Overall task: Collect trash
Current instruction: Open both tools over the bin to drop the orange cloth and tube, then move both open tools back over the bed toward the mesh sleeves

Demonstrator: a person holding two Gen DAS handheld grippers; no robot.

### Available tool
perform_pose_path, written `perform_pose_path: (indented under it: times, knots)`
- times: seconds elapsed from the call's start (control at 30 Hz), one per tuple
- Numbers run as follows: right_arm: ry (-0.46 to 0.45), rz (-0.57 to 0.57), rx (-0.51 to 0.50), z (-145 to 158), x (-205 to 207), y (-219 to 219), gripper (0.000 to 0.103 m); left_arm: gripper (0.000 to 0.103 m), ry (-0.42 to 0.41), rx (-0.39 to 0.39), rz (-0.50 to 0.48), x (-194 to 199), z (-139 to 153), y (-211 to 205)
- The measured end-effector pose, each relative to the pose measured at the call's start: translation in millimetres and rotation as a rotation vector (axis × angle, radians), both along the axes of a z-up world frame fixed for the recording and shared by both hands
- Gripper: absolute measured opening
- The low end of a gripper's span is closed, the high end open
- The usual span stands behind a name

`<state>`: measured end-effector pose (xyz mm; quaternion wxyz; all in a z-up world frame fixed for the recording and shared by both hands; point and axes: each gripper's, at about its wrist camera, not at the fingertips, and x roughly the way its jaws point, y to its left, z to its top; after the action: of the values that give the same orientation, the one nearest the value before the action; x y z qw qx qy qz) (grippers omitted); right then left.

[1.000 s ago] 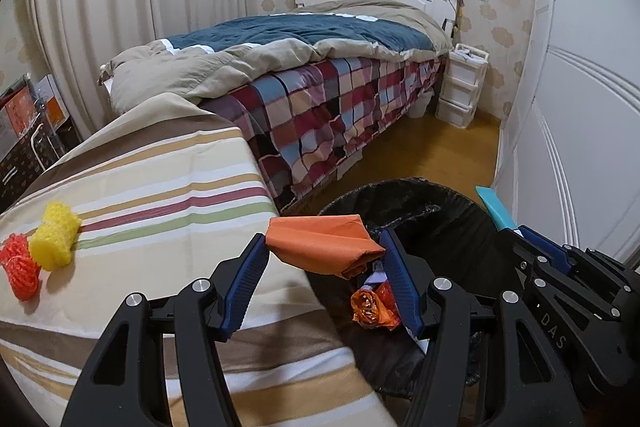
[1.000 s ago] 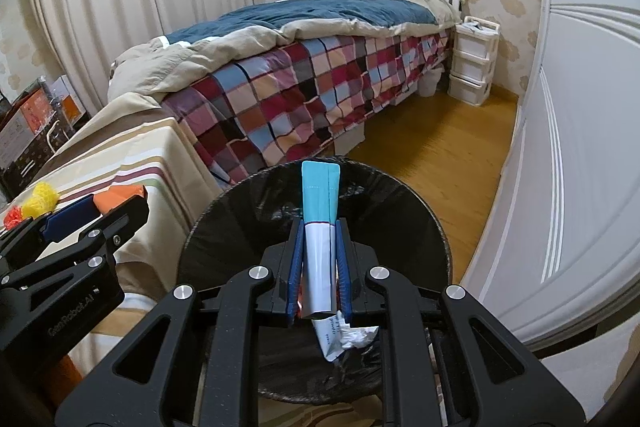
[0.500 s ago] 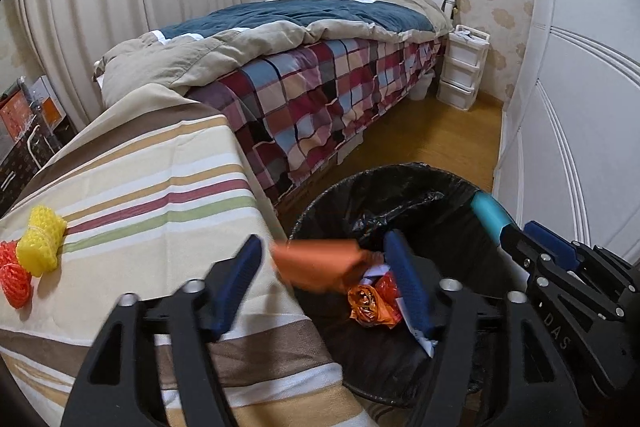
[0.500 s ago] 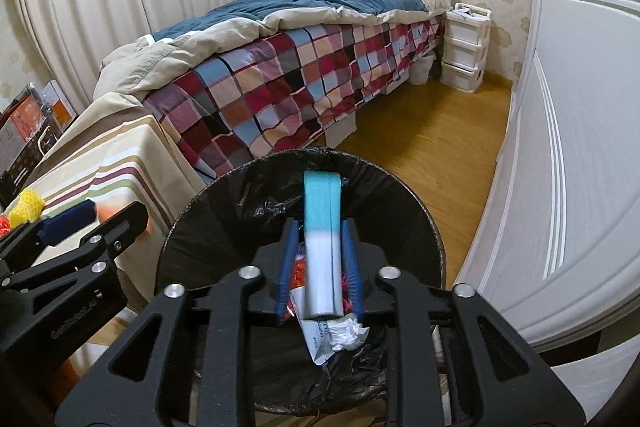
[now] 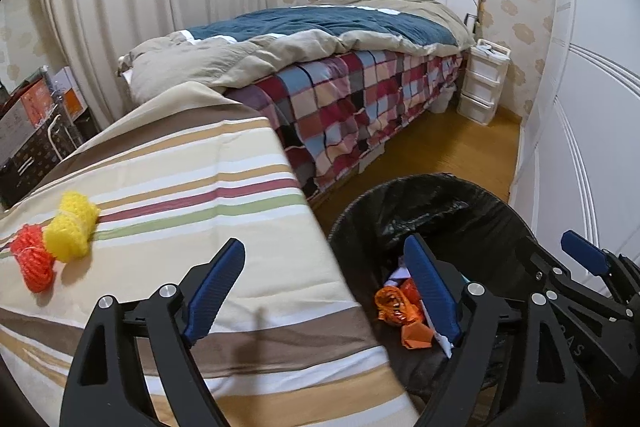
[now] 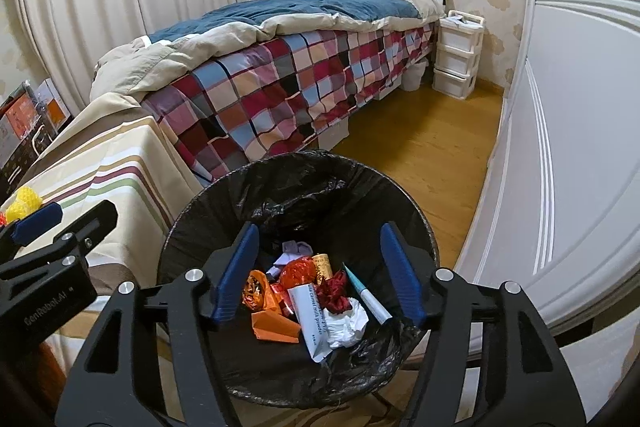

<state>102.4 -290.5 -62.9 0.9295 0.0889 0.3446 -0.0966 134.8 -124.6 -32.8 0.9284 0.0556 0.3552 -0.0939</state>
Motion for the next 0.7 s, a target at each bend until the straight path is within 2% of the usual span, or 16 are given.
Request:
perform_pose_path:
  times: [0.4,0.7]
  knots:
    - [-0.009,0.058,0.004,13.4,-4.6,37.5,0.072,0.083,-0.028,0.007,0.082,-15.5,9.5,44.5]
    - [0.001,0.214,0.012,16.2,-0.9,107.7,0.074,0.083,-0.028,0.064,0.223,-33.7,2.3,115.8]
